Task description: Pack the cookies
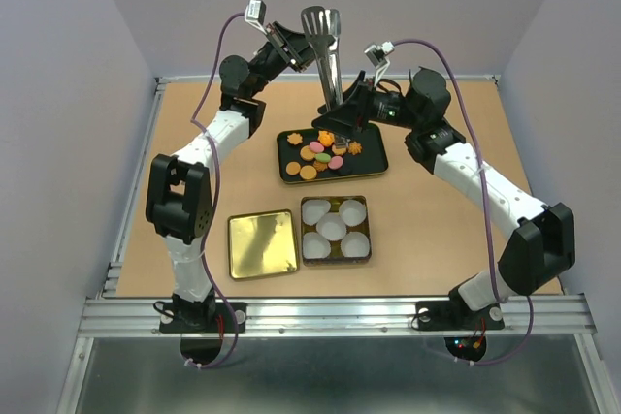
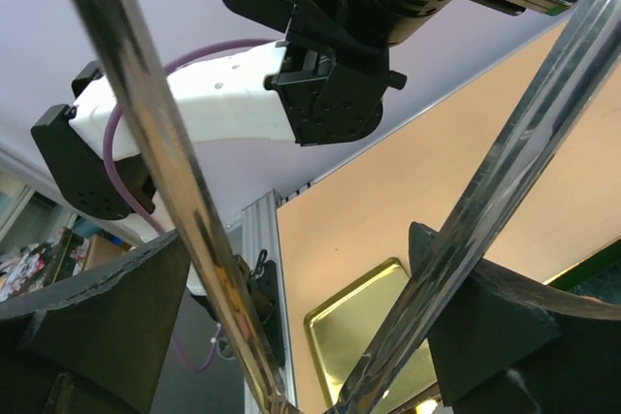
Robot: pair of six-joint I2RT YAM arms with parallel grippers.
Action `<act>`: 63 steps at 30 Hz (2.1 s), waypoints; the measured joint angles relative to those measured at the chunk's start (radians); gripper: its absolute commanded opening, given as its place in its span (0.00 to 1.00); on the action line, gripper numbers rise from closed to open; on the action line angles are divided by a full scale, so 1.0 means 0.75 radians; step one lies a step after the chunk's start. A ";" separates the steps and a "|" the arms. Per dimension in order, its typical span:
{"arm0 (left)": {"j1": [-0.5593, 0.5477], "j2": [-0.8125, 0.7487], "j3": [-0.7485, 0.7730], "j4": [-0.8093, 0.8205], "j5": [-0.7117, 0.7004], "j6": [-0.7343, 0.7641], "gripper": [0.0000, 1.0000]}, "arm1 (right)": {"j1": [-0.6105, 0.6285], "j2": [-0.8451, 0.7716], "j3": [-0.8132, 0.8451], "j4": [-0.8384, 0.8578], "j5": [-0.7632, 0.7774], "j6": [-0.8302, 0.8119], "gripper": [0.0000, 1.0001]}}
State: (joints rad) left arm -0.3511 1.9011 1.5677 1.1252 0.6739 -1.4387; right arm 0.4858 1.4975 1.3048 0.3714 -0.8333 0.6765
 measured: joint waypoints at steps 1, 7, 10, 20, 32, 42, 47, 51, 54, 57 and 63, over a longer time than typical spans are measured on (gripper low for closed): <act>0.000 -0.001 -0.006 -0.002 -0.004 0.004 0.00 | 0.001 0.002 0.003 -0.008 0.005 -0.005 0.94; -0.001 -0.016 -0.030 -0.028 -0.027 0.028 0.00 | 0.000 0.002 0.002 -0.040 0.027 -0.022 0.85; -0.001 -0.020 -0.030 -0.030 -0.032 0.033 0.00 | 0.000 0.002 0.002 -0.043 0.039 -0.026 0.78; -0.001 -0.020 -0.030 0.007 -0.017 0.004 0.00 | 0.000 0.003 0.002 -0.067 0.069 -0.025 0.51; -0.001 -0.020 -0.030 0.066 0.018 -0.017 0.48 | 0.001 0.004 0.002 -0.071 0.089 -0.015 0.42; 0.010 -0.021 -0.041 0.051 0.070 -0.013 0.52 | 0.001 0.004 0.003 -0.066 0.174 -0.024 0.40; 0.053 -0.026 -0.116 0.092 0.082 -0.035 0.53 | 0.000 0.004 0.017 -0.104 0.253 -0.026 0.40; 0.120 -0.052 -0.214 0.160 0.094 -0.079 0.53 | 0.001 0.029 0.080 -0.155 0.308 -0.040 0.40; 0.182 -0.081 -0.279 0.175 0.103 -0.109 0.53 | 0.001 0.034 0.102 -0.155 0.345 -0.051 0.40; 0.248 -0.106 -0.344 0.188 0.111 -0.142 0.53 | 0.000 0.034 0.106 -0.157 0.372 -0.061 0.40; 0.345 -0.160 -0.475 0.191 0.134 -0.168 0.52 | 0.000 0.034 0.110 -0.236 0.426 -0.121 0.40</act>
State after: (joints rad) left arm -0.0921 1.7809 1.2118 1.2682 0.7742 -1.5650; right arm 0.4858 1.5230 1.3872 0.1944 -0.5140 0.5861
